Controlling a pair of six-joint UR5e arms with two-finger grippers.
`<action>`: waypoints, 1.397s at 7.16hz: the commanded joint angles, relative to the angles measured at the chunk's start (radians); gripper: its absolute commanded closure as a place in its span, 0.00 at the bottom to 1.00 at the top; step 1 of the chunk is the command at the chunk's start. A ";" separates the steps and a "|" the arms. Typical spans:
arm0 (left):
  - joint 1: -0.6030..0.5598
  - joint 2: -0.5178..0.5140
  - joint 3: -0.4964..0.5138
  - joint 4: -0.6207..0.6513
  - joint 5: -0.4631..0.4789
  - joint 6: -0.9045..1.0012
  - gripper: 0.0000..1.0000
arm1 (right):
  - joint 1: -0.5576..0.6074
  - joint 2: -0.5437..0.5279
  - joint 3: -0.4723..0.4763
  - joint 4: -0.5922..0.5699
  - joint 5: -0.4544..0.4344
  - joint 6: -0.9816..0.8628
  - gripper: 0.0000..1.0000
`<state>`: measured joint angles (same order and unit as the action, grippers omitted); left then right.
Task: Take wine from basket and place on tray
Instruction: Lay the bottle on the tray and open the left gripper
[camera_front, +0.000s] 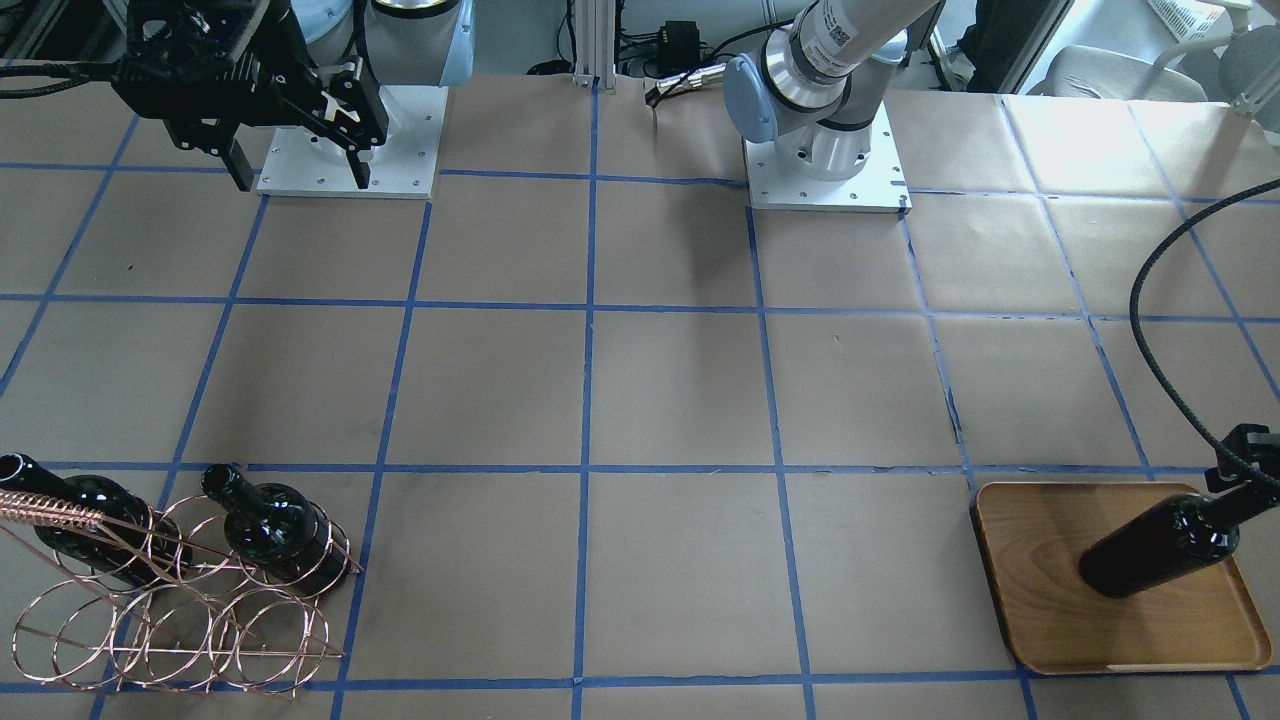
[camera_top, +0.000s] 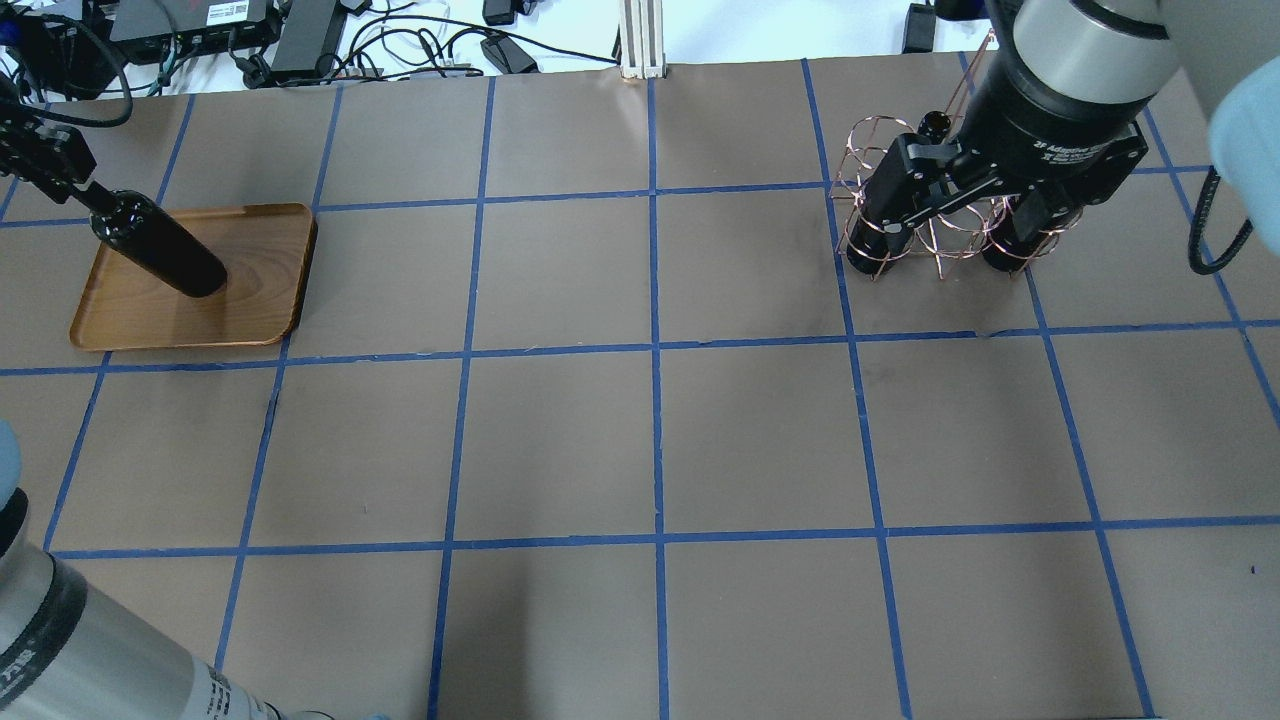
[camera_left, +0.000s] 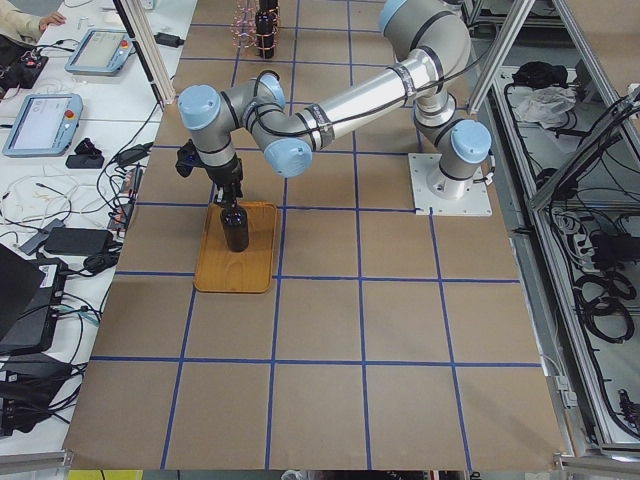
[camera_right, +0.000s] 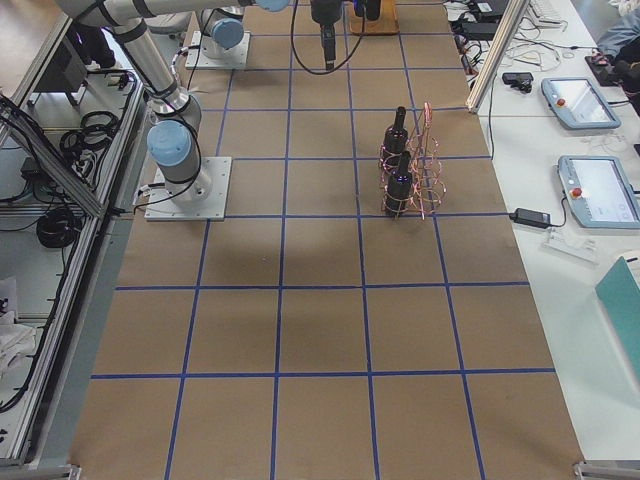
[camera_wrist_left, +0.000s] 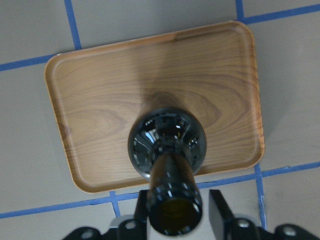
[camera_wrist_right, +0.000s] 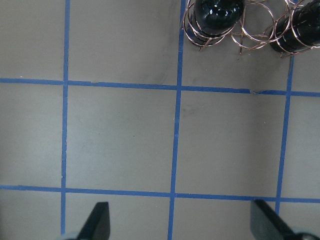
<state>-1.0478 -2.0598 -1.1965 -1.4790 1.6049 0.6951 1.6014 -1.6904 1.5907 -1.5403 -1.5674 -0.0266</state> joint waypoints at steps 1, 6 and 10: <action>0.000 0.024 -0.002 -0.012 0.000 0.012 0.09 | 0.000 0.000 0.000 0.000 0.001 -0.001 0.00; -0.055 0.266 -0.072 -0.222 -0.010 -0.189 0.00 | 0.000 0.000 0.000 0.000 0.004 -0.001 0.00; -0.315 0.441 -0.219 -0.213 -0.010 -0.529 0.00 | 0.000 0.000 0.000 0.000 0.004 -0.001 0.00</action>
<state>-1.2933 -1.6630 -1.3792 -1.6948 1.5946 0.2501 1.6015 -1.6904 1.5907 -1.5408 -1.5631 -0.0273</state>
